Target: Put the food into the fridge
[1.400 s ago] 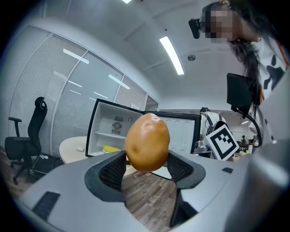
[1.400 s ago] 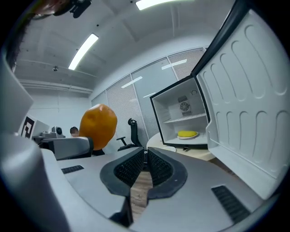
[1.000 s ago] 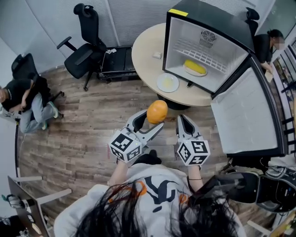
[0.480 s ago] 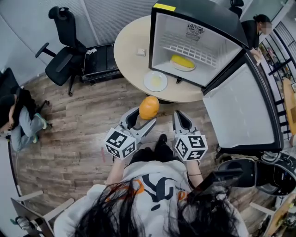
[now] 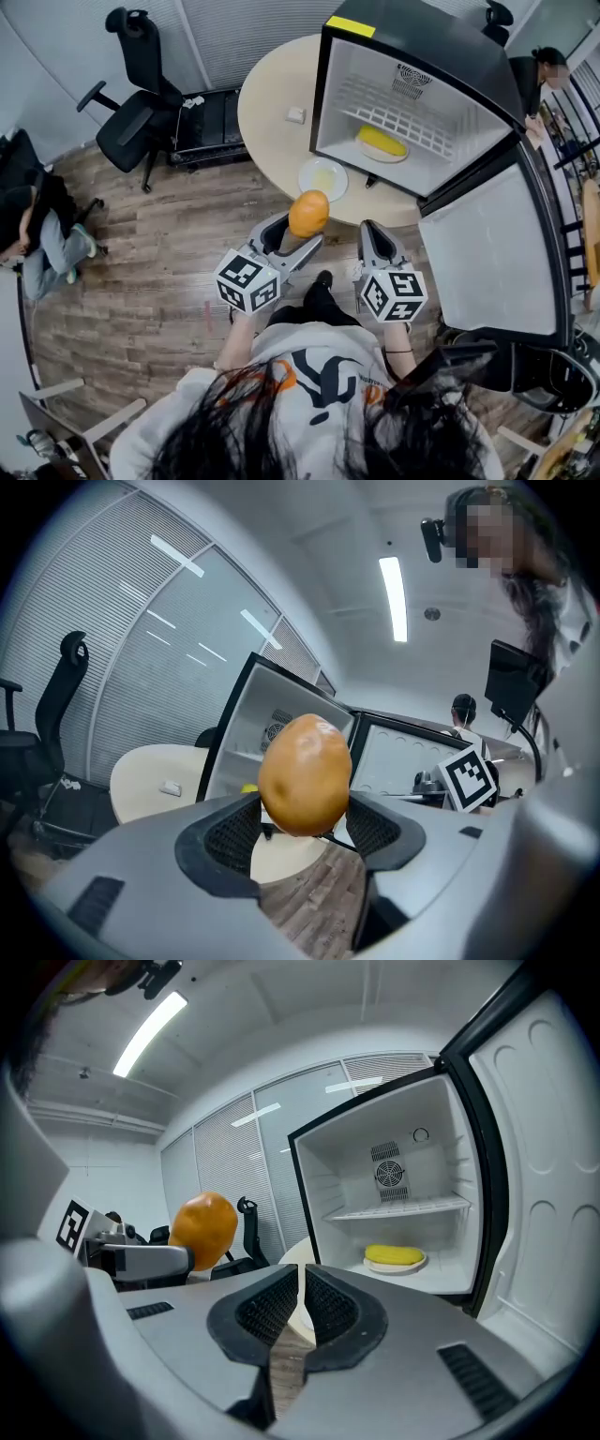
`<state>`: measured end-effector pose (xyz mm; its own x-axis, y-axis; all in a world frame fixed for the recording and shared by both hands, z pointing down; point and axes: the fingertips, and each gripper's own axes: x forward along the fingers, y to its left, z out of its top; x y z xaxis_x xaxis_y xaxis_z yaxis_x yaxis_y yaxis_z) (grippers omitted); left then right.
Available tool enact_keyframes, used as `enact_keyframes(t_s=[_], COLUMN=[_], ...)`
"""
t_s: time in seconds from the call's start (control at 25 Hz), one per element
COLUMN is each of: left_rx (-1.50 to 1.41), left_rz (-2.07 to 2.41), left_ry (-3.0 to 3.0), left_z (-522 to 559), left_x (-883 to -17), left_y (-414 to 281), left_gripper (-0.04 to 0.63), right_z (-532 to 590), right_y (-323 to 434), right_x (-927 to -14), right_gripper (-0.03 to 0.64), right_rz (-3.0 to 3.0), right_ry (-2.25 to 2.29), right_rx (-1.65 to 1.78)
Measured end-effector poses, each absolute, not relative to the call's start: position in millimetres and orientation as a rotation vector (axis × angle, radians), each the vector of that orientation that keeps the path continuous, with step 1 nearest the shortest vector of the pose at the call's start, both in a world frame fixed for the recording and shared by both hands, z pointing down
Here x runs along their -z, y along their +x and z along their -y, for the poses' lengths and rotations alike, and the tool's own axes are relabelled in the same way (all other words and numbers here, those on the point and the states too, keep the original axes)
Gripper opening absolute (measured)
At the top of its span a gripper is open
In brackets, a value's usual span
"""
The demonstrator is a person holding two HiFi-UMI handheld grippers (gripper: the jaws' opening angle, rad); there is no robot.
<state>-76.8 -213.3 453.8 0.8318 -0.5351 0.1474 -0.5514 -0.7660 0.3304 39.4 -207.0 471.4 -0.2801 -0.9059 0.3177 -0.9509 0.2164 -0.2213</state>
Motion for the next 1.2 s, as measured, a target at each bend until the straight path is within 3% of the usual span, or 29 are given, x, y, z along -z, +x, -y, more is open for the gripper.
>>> enact_keyframes(t_s=[0.6, 1.2], left_rx=[-0.221, -0.268], left_rz=[0.666, 0.643], left_ry=[2.656, 2.457], left_z=[385.2, 490.0], left_x=[-435.5, -436.2], left_y=[46.5, 97.0], left_gripper=[0.290, 0.288], right_z=[307.3, 339.7], right_y=[118.5, 131.4], right_x=[-471.1, -481.2], right_gripper=[0.033, 0.032], right_rz=[2.370, 2.412], right_ry=[1.847, 1.806], right_rx=[-0.588, -0.633])
